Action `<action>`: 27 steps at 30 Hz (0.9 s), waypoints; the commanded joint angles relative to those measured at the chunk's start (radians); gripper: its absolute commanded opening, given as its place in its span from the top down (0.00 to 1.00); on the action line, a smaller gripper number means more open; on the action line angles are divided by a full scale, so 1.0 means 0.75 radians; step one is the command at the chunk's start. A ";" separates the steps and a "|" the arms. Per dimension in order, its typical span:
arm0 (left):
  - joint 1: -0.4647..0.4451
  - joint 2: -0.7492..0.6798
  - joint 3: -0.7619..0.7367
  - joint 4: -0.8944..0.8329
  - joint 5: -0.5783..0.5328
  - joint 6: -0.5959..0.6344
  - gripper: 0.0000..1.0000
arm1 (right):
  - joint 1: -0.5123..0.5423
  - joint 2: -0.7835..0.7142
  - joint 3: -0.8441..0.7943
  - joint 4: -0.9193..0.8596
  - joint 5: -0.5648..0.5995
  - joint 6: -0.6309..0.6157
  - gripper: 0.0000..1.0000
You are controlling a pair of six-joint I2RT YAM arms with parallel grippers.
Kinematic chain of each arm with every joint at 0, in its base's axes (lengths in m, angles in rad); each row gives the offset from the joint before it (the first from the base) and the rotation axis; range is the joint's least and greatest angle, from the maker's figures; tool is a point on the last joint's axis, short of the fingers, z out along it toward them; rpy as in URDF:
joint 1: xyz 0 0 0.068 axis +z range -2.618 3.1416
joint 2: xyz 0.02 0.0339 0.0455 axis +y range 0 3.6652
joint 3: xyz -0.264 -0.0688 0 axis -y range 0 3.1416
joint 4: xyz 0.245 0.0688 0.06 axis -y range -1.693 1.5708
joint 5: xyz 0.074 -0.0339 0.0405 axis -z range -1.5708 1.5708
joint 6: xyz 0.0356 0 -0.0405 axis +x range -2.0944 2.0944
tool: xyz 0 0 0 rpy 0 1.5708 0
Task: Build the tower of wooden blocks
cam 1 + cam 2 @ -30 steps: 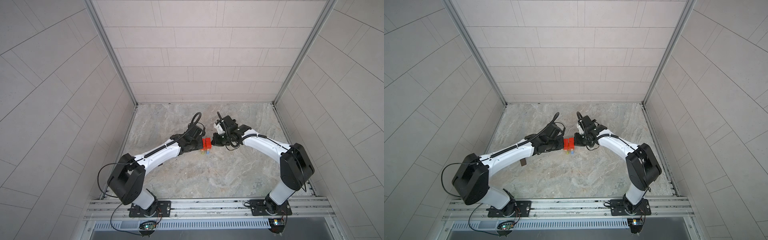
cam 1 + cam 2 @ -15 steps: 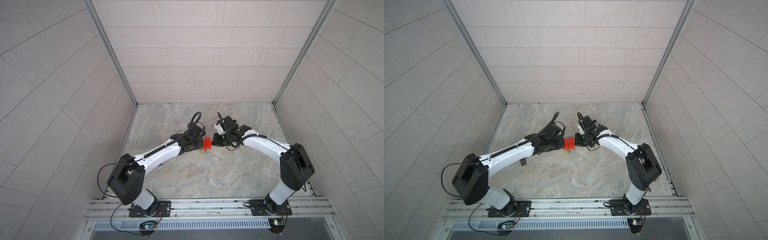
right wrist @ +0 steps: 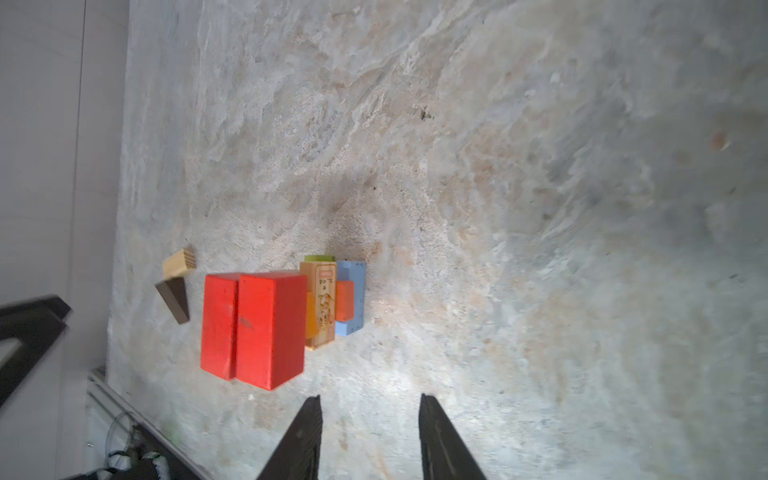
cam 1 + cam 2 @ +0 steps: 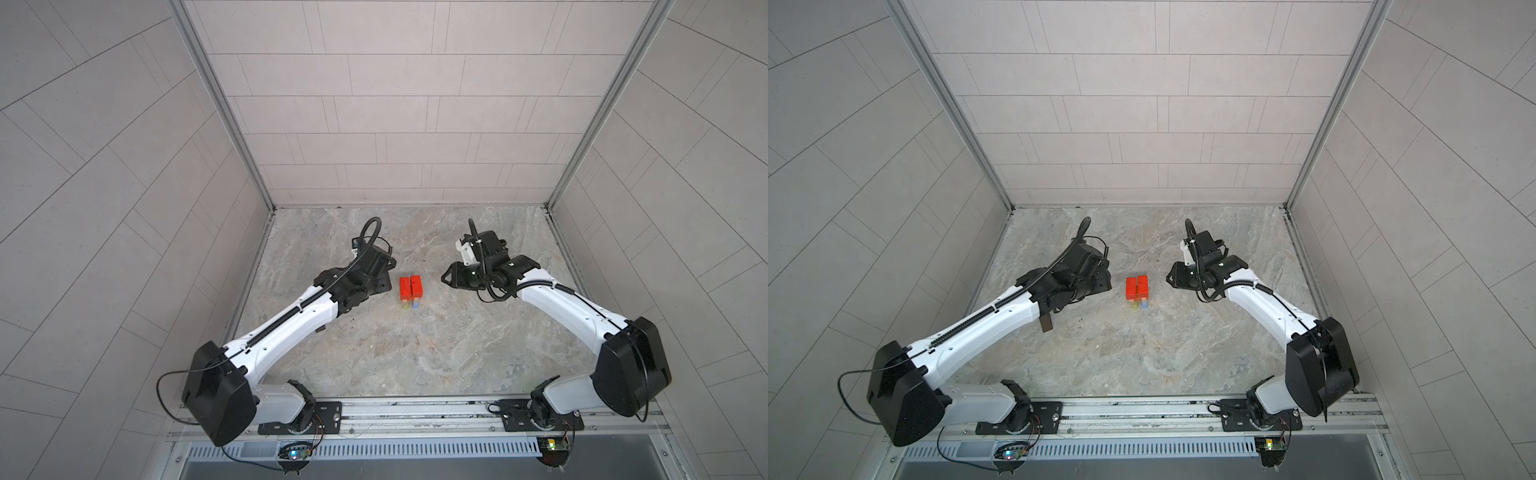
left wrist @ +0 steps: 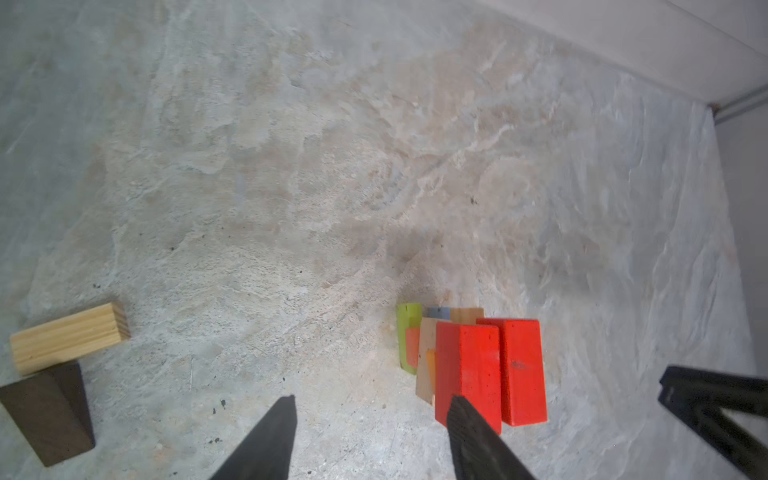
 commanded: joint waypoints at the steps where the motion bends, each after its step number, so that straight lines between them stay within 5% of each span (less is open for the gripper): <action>1: 0.077 -0.031 -0.007 -0.163 -0.058 0.019 0.25 | -0.020 -0.094 -0.069 -0.002 0.006 -0.059 0.45; 6: 0.272 -0.049 -0.028 -0.207 0.026 0.132 0.08 | -0.020 -0.245 -0.254 0.169 -0.019 -0.066 0.26; 12: 0.482 0.046 -0.015 -0.266 0.071 0.248 0.06 | -0.025 -0.381 -0.471 0.397 0.000 -0.037 0.01; 17: 0.551 0.182 0.027 -0.310 -0.006 0.303 0.06 | -0.034 -0.409 -0.543 0.454 -0.019 -0.045 0.01; 27: 0.709 0.416 -0.001 -0.151 0.125 0.325 0.14 | -0.034 -0.444 -0.631 0.560 -0.125 0.016 0.01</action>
